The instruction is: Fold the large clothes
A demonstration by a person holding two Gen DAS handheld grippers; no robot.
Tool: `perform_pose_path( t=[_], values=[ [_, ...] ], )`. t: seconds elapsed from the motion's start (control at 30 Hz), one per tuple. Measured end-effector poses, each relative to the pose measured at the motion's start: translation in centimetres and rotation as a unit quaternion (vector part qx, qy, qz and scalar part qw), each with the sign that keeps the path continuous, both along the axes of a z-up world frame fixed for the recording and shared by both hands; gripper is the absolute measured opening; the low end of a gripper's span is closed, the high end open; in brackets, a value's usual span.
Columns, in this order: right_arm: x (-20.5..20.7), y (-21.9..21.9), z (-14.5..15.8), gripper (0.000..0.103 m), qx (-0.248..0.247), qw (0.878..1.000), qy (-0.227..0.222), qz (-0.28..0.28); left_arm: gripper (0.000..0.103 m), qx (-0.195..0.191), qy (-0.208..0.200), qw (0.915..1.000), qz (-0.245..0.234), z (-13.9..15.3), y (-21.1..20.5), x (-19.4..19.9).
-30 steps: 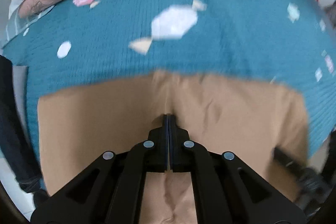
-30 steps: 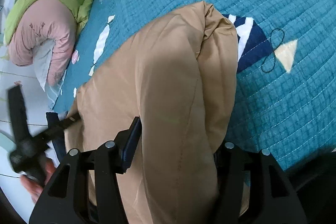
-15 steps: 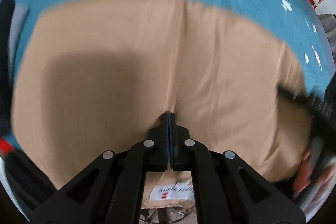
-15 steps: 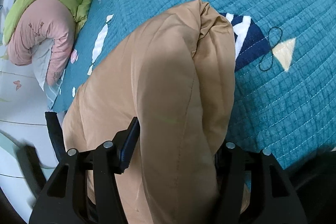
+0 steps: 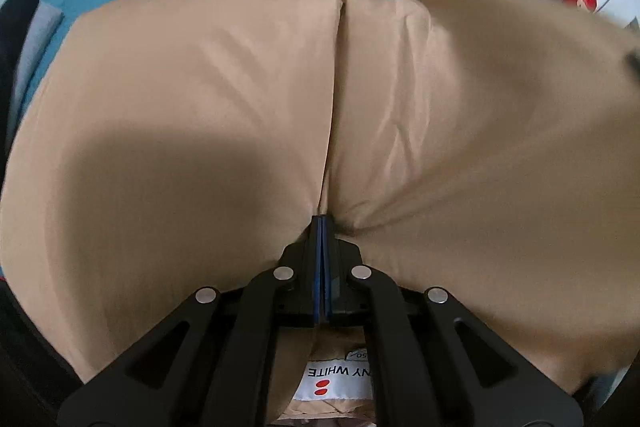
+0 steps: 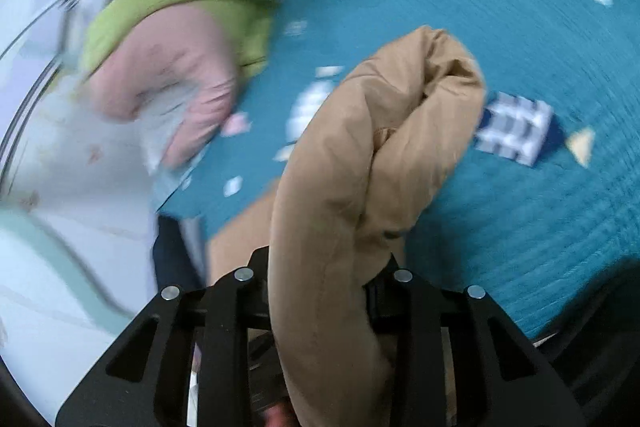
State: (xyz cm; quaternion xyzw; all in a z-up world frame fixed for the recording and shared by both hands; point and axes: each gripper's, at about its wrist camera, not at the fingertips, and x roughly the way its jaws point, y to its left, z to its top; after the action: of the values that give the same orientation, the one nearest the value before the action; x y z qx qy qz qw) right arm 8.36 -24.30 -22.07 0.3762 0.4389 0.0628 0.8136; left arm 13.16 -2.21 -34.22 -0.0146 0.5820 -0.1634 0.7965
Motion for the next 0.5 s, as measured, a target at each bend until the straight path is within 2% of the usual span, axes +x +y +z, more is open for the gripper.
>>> perform_pose_path(
  t=[0.13,0.27,0.47,0.5],
  values=[
    [1.6,5.7,2.2,0.029,-0.035,0.999,0.010,0.038,0.000,-0.024,0.008,0.9997,-0.004,-0.1,0.2,0.5],
    [3.0,9.0,2.4,0.030,-0.060,0.997,0.030,0.049,0.001,-0.043,0.013,0.9985,-0.033,1.9,1.5,0.2],
    [4.8,13.1,1.4,0.034,-0.081,0.993,0.054,0.062,0.002,-0.023,-0.045,0.9985,-0.022,6.4,6.3,0.0],
    [5.3,14.0,1.0,0.034,-0.085,0.992,0.062,0.066,0.010,-0.015,-0.051,0.9985,-0.016,6.9,7.3,0.2]
  ],
)
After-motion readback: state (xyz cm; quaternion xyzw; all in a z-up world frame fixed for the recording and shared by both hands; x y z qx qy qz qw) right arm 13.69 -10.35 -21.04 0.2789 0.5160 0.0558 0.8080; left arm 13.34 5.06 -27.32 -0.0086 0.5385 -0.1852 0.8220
